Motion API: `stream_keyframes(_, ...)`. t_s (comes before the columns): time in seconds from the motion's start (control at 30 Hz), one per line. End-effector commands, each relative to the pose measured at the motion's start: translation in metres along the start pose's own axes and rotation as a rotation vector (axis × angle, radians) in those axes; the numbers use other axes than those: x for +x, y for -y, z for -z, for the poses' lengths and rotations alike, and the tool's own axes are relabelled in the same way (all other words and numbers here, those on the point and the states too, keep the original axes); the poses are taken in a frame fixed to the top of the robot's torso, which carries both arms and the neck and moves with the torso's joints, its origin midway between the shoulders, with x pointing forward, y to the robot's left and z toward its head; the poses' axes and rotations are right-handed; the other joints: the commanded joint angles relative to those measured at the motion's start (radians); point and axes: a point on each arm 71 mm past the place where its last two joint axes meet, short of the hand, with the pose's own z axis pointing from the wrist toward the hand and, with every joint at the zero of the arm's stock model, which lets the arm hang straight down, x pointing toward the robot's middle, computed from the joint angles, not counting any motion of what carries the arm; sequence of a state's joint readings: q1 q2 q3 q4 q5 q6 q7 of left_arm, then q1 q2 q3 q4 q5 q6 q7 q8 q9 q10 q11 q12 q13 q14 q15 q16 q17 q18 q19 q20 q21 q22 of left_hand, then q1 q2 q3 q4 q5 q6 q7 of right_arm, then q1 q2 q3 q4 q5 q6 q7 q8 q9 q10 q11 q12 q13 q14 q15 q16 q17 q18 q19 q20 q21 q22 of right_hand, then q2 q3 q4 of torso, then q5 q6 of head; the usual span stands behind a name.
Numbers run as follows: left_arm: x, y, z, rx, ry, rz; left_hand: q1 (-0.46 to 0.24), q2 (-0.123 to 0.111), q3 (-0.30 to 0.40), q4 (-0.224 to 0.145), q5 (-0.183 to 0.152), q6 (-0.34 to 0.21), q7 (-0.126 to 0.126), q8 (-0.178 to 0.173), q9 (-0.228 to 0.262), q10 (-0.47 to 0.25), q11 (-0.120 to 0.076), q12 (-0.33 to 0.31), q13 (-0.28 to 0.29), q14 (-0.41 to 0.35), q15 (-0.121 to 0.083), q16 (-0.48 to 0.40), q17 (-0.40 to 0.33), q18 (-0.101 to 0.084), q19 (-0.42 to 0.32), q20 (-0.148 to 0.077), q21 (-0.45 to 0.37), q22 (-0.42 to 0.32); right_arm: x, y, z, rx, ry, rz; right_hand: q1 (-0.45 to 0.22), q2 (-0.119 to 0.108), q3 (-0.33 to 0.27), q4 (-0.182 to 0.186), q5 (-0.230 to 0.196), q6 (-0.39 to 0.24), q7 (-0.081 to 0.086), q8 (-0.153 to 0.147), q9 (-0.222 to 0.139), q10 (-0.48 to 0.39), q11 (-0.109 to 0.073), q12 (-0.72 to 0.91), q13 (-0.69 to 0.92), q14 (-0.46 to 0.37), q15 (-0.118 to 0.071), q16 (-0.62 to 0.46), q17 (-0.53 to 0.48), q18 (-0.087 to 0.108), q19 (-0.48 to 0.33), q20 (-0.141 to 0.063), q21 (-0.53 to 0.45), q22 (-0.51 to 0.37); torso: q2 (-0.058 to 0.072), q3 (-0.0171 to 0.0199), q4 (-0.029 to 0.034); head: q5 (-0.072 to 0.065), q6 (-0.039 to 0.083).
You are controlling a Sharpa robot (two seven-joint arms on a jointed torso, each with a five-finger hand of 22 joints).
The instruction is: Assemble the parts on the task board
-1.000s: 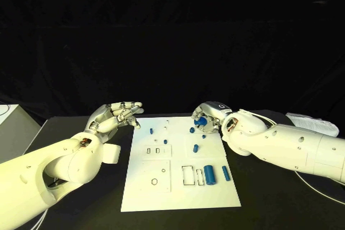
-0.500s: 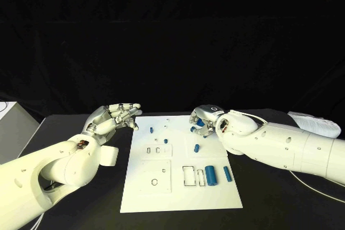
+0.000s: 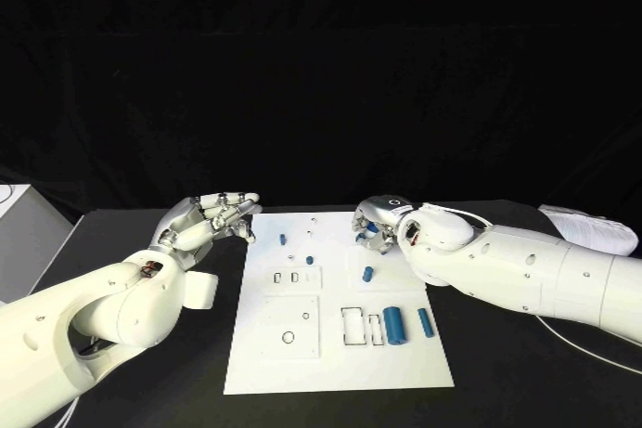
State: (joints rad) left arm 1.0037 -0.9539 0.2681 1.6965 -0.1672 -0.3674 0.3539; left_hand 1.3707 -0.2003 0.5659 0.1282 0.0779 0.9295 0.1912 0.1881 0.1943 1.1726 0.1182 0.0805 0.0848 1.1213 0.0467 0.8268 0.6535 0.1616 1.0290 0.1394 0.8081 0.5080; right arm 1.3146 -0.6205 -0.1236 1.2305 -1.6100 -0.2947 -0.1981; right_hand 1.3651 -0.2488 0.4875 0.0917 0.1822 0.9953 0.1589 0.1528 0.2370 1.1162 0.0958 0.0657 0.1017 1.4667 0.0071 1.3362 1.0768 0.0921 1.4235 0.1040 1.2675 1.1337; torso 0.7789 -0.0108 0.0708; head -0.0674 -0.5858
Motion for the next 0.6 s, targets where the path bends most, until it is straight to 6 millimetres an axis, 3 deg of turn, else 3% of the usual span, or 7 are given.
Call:
stream_keyframes(0.03,0.0009,0.0008,-0.0001,0.005,-0.01,-0.003,-0.011,0.001,0.01,0.0,-0.004,-0.009,0.0,0.003,0.002,-0.004,0.003,0.0,0.002,-0.009,0.0,0.005,0.001,0.02,-0.012,-0.001,0.007,0.003,0.0028,-0.0014,0.0006,0.002,-0.016,0.028,0.001,0.011,0.007,0.004,0.009,0.01,0.001,0.004,0.002,0.008,0.002,0.002,0.002,0.022,0.002,0.005,0.001,-0.011,0.009,0.002,0.009,0.005,0.007,0.0015,-0.0018,0.002,0.003)
stream_keyframes(0.6,-0.0016,0.0005,0.0002,0.0,-0.006,-0.006,-0.01,0.003,0.012,-0.001,-0.003,-0.009,0.0,0.003,0.003,-0.004,0.004,0.0,0.002,-0.011,0.0,0.006,0.001,0.02,-0.015,0.0,0.011,0.006,0.0011,0.0006,0.0029,0.017,0.003,0.041,0.006,0.013,0.038,0.009,0.036,0.019,0.002,0.01,0.012,0.019,0.002,-0.001,0.007,0.02,0.002,0.014,0.001,-0.013,0.013,0.002,0.022,0.025,0.02,0.0016,-0.0022,0.002,0.011)
